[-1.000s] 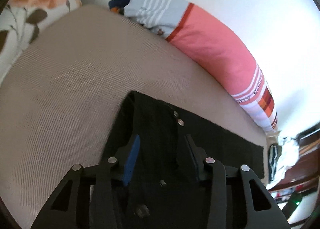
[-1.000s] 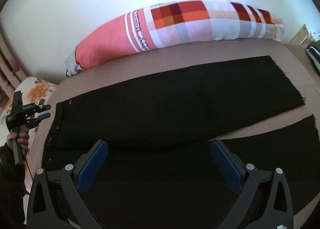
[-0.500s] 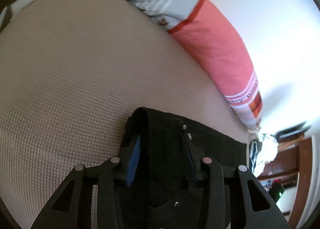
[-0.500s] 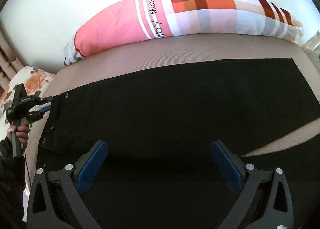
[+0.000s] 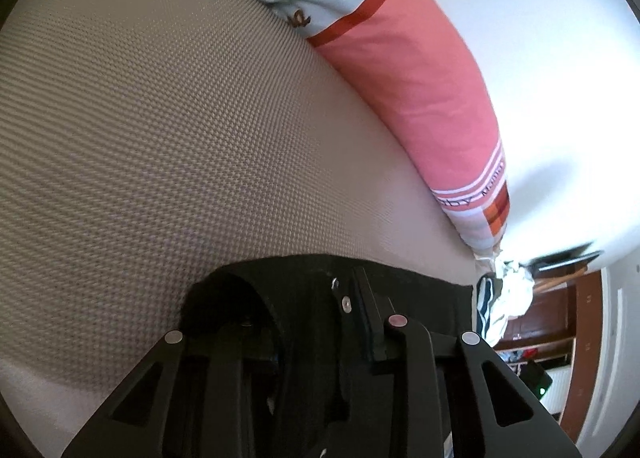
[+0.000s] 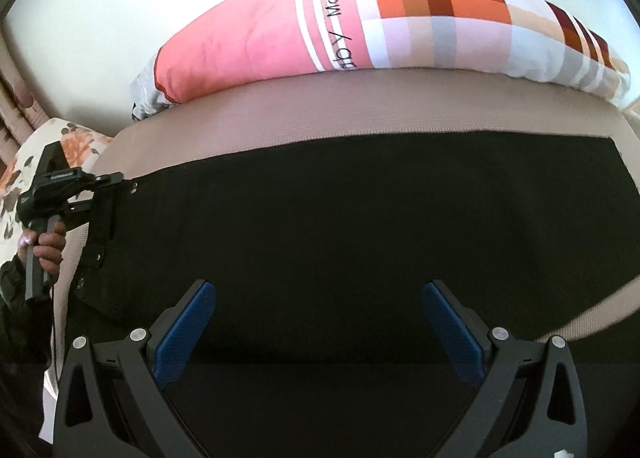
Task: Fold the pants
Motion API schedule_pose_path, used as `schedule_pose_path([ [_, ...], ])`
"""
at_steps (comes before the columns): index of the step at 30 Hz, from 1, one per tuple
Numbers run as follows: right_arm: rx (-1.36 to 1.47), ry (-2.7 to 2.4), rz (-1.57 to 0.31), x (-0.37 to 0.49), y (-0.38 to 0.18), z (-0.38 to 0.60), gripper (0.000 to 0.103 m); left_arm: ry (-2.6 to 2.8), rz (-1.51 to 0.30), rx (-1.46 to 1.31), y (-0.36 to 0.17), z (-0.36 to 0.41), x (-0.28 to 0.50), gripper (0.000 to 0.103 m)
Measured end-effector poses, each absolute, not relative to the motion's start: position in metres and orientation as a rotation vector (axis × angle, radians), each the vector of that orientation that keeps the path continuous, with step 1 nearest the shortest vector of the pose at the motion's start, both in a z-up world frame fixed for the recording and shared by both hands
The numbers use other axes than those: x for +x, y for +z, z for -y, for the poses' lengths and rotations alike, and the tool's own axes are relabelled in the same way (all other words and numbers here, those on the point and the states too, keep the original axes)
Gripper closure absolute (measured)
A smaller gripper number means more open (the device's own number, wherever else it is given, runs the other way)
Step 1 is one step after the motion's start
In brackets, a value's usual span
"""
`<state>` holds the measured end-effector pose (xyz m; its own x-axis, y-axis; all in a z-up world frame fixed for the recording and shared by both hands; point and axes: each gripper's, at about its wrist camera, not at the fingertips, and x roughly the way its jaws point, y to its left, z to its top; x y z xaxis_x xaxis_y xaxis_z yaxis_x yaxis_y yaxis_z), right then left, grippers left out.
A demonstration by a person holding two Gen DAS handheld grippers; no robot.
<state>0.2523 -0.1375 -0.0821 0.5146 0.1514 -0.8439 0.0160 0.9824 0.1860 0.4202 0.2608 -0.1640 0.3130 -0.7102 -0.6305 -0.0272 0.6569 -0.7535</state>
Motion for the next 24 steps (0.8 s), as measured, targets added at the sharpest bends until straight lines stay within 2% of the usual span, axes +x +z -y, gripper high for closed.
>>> schedule_pose_path([
  [2,0.168,0.093,-1.024,0.259,-0.082,0.139,0.0,-0.494,-1.172,-0.755,-0.164,-0.257,0.42,0.076],
  [3,0.16,0.106,-1.021,0.262,-0.081,0.14,0.0,-0.483,-1.166,-0.74,-0.162,-0.255,0.419,0.081],
  [4,0.143,0.122,-1.019,0.267,-0.081,0.142,0.0,-0.468,-1.153,-0.709,-0.157,-0.251,0.418,0.092],
  [15,-0.183,0.465,-1.035,0.352,-0.068,0.17,0.003,-0.604,-0.938,-0.591,-0.073,-0.234,0.363,0.093],
  [24,-0.376,0.75,-1.177,0.414,-0.087,0.164,0.02,-0.628,-0.86,-0.577,-0.04,-0.237,0.323,0.093],
])
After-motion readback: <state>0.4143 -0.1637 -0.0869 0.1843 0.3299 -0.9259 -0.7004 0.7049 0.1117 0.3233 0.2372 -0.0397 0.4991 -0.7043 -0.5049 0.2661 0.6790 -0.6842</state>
